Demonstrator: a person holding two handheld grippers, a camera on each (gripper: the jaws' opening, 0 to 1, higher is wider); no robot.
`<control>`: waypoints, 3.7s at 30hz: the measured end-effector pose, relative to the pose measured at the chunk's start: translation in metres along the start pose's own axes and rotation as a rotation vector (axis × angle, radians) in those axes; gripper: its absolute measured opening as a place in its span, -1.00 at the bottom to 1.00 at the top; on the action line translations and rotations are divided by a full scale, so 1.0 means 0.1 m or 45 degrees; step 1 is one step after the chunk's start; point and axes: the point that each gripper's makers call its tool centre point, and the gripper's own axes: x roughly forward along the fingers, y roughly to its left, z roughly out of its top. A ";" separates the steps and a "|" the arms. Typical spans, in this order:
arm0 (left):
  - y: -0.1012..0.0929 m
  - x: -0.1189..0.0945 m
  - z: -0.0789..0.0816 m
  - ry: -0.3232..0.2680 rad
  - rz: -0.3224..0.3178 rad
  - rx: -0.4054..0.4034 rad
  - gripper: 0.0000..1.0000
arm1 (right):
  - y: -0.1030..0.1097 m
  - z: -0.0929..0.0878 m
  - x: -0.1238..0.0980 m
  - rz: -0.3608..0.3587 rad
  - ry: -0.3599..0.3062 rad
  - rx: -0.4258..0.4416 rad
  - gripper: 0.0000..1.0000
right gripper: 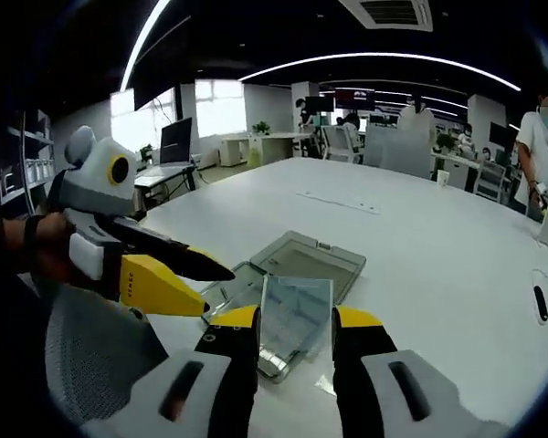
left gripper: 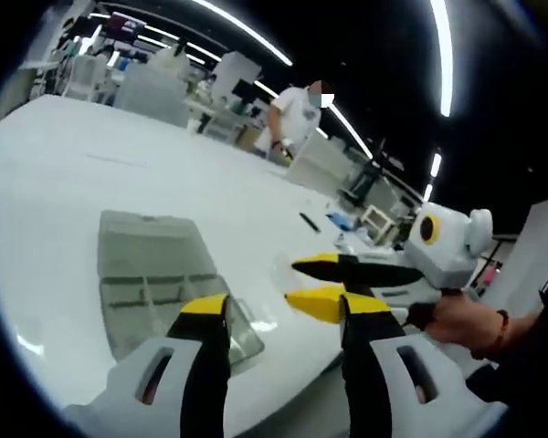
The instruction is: Insert the divider into the dual guide fixture by aligning both edges with the guide slots and pushing it downward to the bottom, including one-sided entry, uneven engagement, binding, and posture correction.
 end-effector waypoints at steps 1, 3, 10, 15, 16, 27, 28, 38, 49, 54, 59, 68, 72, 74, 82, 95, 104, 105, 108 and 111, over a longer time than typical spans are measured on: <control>0.00 0.00 0.01 -0.009 -0.001 -0.004 -0.12 | 0.01 0.00 0.00 0.003 -0.002 0.000 -0.46; 0.00 -0.01 0.02 -0.020 -0.005 -0.022 -0.17 | 0.02 0.01 0.00 0.008 -0.004 0.000 -0.46; 0.04 -0.04 0.05 -0.054 0.007 -0.051 -0.33 | 0.15 0.08 0.02 0.044 -0.033 -0.011 -0.46; 0.07 -0.05 0.08 -0.067 0.009 -0.085 -0.48 | 0.26 0.09 0.05 0.074 -0.038 -0.016 -0.46; 0.07 -0.05 0.08 -0.067 0.012 -0.083 -0.50 | 0.27 0.09 0.06 0.079 -0.037 -0.017 -0.46; 0.10 -0.05 0.08 -0.081 0.001 -0.153 -0.71 | 0.31 0.15 0.04 0.088 -0.060 -0.027 -0.46; 0.10 -0.05 0.09 -0.090 -0.005 -0.171 -0.72 | 0.31 0.16 0.04 0.089 -0.062 -0.029 -0.46; 0.10 -0.06 0.12 -0.126 -0.037 -0.268 -0.86 | 0.34 0.19 0.03 0.102 -0.077 -0.031 -0.46; 0.09 -0.09 0.14 -0.149 -0.064 -0.301 -1.00 | 0.38 0.23 0.03 0.108 -0.097 -0.010 -0.46; 0.08 -0.10 0.15 -0.135 -0.072 -0.264 -1.00 | 0.39 0.23 0.03 0.129 -0.100 0.009 -0.45; 0.07 -0.11 0.15 -0.115 -0.063 -0.201 -1.00 | 0.41 0.21 0.03 0.146 -0.083 -0.001 -0.44; 0.13 -0.24 0.11 -0.097 -0.028 -0.061 -1.00 | 0.44 0.20 -0.01 0.192 -0.026 -0.091 -0.46; 0.12 -0.30 0.06 -0.051 -0.013 0.036 -1.00 | 0.48 0.19 0.00 0.226 0.026 -0.225 -0.47; 0.13 -0.33 0.04 -0.024 0.003 0.092 -1.00 | 0.51 0.23 0.00 0.252 0.017 -0.254 -0.47; 0.09 -0.48 0.00 0.026 -0.004 0.246 -1.00 | 0.72 0.21 0.03 0.357 0.061 -0.415 -0.45; 0.00 -0.70 -0.13 0.102 -0.109 0.426 -1.00 | 1.07 0.16 0.05 0.503 0.156 -0.590 -0.58; 0.04 -0.79 -0.07 0.073 -0.167 0.497 -1.00 | 1.18 0.20 0.04 0.573 0.188 -0.610 -0.84; 0.04 -0.79 -0.08 0.075 -0.174 0.504 -1.00 | 1.18 0.19 0.03 0.579 0.197 -0.608 -0.86; 0.04 -0.81 -0.09 0.079 -0.203 0.527 -1.00 | 1.20 0.17 0.03 0.601 0.224 -0.612 -0.91; 0.07 -0.84 -0.07 0.076 -0.225 0.532 -1.00 | 1.23 0.17 0.02 0.619 0.247 -0.607 -0.97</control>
